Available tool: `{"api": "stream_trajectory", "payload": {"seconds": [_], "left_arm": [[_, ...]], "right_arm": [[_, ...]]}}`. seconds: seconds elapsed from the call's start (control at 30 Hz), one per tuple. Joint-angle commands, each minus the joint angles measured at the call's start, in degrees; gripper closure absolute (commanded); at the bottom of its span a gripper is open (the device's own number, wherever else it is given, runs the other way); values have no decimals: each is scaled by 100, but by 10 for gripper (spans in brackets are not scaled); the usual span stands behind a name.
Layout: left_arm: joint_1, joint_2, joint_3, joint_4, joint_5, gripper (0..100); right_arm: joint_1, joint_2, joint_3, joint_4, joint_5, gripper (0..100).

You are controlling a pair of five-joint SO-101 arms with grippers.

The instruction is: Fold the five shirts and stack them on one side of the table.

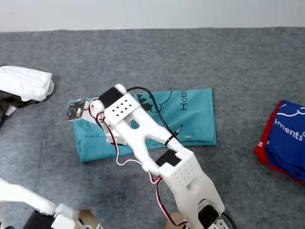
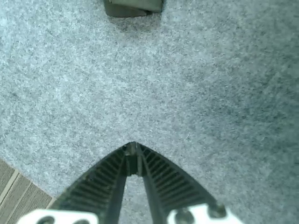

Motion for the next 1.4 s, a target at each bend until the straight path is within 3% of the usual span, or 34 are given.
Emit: {"api": "stream_trajectory", "payload": {"seconds": [0.0, 0.5, 0.8, 1.37], "left_arm": [[35, -132, -31, -149, -9, 996], [35, -132, -31, -149, -18, 996], [35, -132, -31, -149, -18, 996], [0, -132, -31, -149, -18, 996]], "right_arm": [[-4, 22, -290, -180, -62, 779], [-189, 303, -299, -171, -62, 788], [-154, 303, -299, -163, -53, 972], [233, 40, -475, -189, 466, 987]]}}
